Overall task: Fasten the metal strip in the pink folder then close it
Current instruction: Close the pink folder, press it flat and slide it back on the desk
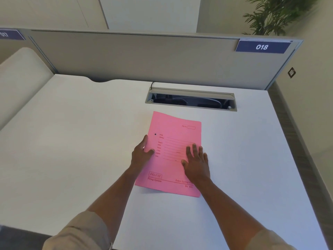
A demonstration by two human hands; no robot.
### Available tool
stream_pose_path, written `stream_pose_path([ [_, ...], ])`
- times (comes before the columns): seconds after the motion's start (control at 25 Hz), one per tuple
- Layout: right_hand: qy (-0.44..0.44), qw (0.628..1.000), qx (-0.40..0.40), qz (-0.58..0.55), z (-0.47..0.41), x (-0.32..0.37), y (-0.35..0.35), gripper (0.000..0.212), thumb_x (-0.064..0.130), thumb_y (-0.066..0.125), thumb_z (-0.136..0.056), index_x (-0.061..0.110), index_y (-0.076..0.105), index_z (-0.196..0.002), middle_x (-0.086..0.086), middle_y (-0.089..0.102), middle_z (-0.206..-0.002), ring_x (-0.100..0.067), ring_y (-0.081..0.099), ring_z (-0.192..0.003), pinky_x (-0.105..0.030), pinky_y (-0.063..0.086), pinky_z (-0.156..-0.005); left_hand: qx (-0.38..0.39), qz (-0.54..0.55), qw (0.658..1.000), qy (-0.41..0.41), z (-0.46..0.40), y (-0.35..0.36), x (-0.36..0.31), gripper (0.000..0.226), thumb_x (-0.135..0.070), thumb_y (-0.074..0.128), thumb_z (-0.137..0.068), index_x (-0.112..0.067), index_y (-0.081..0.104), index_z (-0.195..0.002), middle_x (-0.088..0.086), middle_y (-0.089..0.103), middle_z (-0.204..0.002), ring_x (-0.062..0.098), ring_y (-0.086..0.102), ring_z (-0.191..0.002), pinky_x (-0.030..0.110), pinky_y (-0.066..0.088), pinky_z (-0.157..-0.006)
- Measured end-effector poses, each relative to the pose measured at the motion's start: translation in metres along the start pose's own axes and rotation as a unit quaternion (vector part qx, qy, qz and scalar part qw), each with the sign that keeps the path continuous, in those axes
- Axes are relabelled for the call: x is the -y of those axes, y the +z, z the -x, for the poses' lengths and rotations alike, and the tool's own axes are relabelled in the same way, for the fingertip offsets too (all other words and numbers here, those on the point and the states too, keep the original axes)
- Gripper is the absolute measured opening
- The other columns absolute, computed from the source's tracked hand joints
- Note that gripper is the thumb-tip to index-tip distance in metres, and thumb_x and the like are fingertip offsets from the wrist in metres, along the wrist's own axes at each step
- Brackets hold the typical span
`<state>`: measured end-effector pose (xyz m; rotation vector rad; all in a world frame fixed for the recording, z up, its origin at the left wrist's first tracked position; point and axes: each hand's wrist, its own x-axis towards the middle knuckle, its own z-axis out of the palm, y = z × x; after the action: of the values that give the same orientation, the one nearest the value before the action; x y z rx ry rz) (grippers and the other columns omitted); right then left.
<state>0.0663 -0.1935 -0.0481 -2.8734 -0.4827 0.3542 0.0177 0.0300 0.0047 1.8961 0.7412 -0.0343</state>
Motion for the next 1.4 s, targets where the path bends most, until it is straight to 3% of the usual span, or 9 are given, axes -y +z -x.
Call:
stream_pose_path([
  [0.16, 0.063, 0.988, -0.018, -0.143, 0.001, 0.002, -0.011, 0.076, 0.038, 0.048, -0.098, 0.017, 0.005, -0.157, -0.008, 0.001, -0.166, -0.031, 0.006, -0.152, -0.046, 0.007, -0.122, 0.010, 0.082, 0.997, 0.011, 0.004, -0.003, 0.002, 0.071, -0.009, 0.062, -0.092, -0.026, 0.031, -0.154, 0.008, 0.066, -0.131, 0.028, 0.070, -0.106, 0.046, 0.054, -0.099],
  [0.24, 0.115, 0.965, -0.054, -0.229, 0.000, 0.000, -0.018, 0.074, 0.028, 0.054, -0.095, 0.014, 0.014, -0.155, -0.010, 0.018, -0.164, -0.035, 0.024, -0.147, -0.052, 0.024, -0.120, 0.026, 0.126, 0.992, 0.016, 0.007, -0.008, 0.003, 0.071, -0.008, 0.062, -0.093, -0.026, 0.031, -0.154, 0.006, 0.067, -0.129, 0.025, 0.071, -0.105, 0.044, 0.055, -0.097],
  [0.36, 0.156, 0.948, -0.077, -0.267, -0.004, -0.001, -0.028, 0.068, 0.021, 0.056, -0.092, 0.013, 0.023, -0.151, -0.013, 0.043, -0.148, -0.035, 0.043, -0.134, -0.056, 0.041, -0.107, 0.041, 0.173, 0.984, 0.021, 0.010, -0.019, 0.006, 0.072, -0.010, 0.063, -0.094, -0.029, 0.030, -0.154, -0.002, 0.071, -0.121, 0.018, 0.074, -0.097, 0.032, 0.060, -0.084],
  [0.48, 0.156, 0.927, -0.062, -0.336, -0.009, 0.009, -0.034, 0.066, 0.018, 0.054, -0.095, 0.015, 0.022, -0.153, -0.014, 0.057, -0.138, -0.036, 0.057, -0.122, -0.054, 0.051, -0.098, 0.049, 0.213, 0.976, 0.016, 0.009, -0.034, 0.008, 0.074, -0.012, 0.066, -0.093, -0.030, 0.028, -0.154, -0.003, 0.072, -0.121, 0.020, 0.075, -0.097, 0.037, 0.061, -0.084],
  [0.8, 0.115, 0.894, -0.042, -0.432, -0.023, 0.068, -0.039, 0.064, 0.019, 0.057, -0.096, 0.024, 0.026, -0.152, -0.007, 0.067, -0.123, -0.024, 0.070, -0.097, -0.043, 0.058, -0.082, 0.025, 0.205, 0.978, 0.004, -0.004, -0.095, 0.025, 0.074, -0.013, 0.065, -0.094, -0.031, 0.027, -0.155, 0.003, 0.071, -0.123, 0.027, 0.075, -0.096, 0.048, 0.060, -0.086],
  [0.96, 0.092, 0.892, -0.050, -0.439, -0.041, 0.108, -0.041, 0.066, 0.019, 0.060, -0.095, 0.025, 0.028, -0.151, -0.002, 0.069, -0.109, -0.006, 0.064, -0.073, -0.030, 0.054, -0.069, -0.005, 0.176, 0.984, 0.015, -0.020, -0.133, 0.029, 0.071, -0.009, 0.062, -0.095, -0.030, 0.029, -0.154, 0.003, 0.071, -0.122, 0.023, 0.075, -0.094, 0.035, 0.062, -0.078],
  [1.08, 0.079, 0.890, -0.048, -0.447, -0.057, 0.140, -0.040, 0.063, 0.019, 0.062, -0.095, 0.025, 0.031, -0.149, 0.003, 0.066, -0.105, -0.007, 0.064, -0.072, -0.031, 0.056, -0.071, -0.005, 0.143, 0.990, 0.022, -0.039, -0.164, 0.031, 0.069, -0.004, 0.055, -0.096, -0.025, 0.027, -0.155, 0.006, 0.068, -0.126, 0.026, 0.072, -0.102, 0.041, 0.059, -0.087],
  [1.24, 0.063, 0.888, -0.056, -0.451, -0.087, 0.181, -0.042, 0.059, 0.018, 0.064, -0.093, 0.026, 0.038, -0.145, 0.005, 0.066, -0.102, -0.003, 0.064, -0.070, -0.013, 0.049, -0.056, 0.010, 0.085, 0.996, 0.034, -0.073, -0.204, 0.024, 0.065, 0.003, 0.047, -0.095, -0.017, 0.030, -0.154, 0.014, 0.063, -0.135, 0.034, 0.066, -0.113, 0.053, 0.053, -0.099],
  [1.4, 0.069, 0.895, -0.052, -0.438, -0.123, 0.203, -0.045, 0.062, 0.019, 0.071, -0.088, 0.029, 0.043, -0.143, 0.006, 0.064, -0.089, -0.007, 0.063, -0.076, -0.017, 0.046, -0.057, 0.001, 0.014, 0.998, 0.055, -0.107, -0.235, 0.016, 0.063, -0.002, 0.051, -0.095, -0.018, 0.033, -0.153, 0.014, 0.060, -0.137, 0.037, 0.062, -0.118, 0.053, 0.050, -0.101],
])
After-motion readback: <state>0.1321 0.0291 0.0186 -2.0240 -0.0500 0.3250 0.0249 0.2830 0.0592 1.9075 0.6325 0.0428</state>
